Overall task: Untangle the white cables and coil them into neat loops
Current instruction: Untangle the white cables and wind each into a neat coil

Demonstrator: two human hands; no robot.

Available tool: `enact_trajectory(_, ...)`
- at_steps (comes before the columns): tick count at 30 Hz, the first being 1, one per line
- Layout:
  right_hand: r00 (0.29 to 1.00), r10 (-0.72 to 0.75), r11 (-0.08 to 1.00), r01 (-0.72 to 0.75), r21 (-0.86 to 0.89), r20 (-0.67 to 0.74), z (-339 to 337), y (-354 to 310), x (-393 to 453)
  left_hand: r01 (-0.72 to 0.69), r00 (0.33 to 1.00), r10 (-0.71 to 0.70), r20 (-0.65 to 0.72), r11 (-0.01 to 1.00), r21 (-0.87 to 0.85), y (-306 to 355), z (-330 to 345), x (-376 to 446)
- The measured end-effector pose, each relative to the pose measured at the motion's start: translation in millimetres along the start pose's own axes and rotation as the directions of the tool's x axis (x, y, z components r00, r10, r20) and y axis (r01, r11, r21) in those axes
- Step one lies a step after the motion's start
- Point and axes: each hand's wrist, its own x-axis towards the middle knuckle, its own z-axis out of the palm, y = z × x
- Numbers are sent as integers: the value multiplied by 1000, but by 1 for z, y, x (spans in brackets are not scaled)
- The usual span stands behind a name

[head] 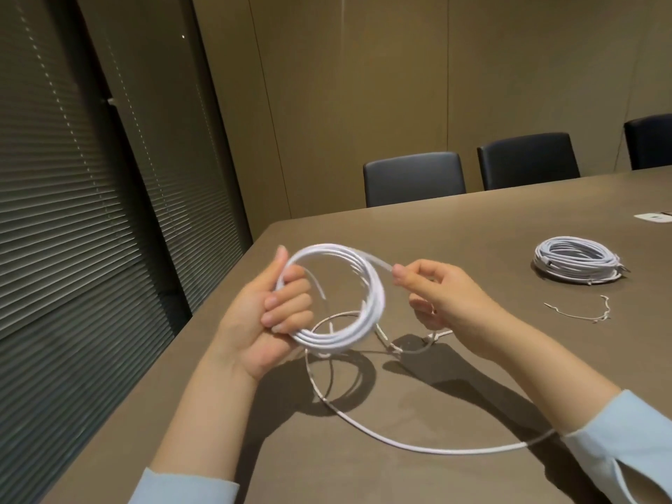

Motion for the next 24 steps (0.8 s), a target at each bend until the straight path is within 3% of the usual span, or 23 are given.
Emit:
enact_trajectory(4,999,35,995,-31,-93,40,-13,9,6,-185,960,183,-212,983,10,8,-6,-7)
enact_trajectory(7,996,51,977,-34,-208,78,-20,14,7,-220,955,214,-204,976,-4,10,-11,-6)
enact_trajectory(9,996,52,960,-30,-278,73,-22,19,8,-230,965,220,-145,972,-53,17,-20,-8)
enact_trajectory(13,1000,-23,888,14,-460,-16,-30,29,13,-143,977,170,128,971,-192,33,-44,-13)
enact_trajectory(19,987,-117,790,25,-613,-111,-34,34,17,-103,952,181,245,948,-300,38,-57,-15)
enact_trajectory(22,984,-118,911,55,-409,-131,-28,28,16,-276,957,288,21,932,-235,35,-46,-18)
enact_trajectory(24,975,-106,977,65,-205,-194,-23,20,12,-402,908,383,-170,911,-95,31,-34,-18)
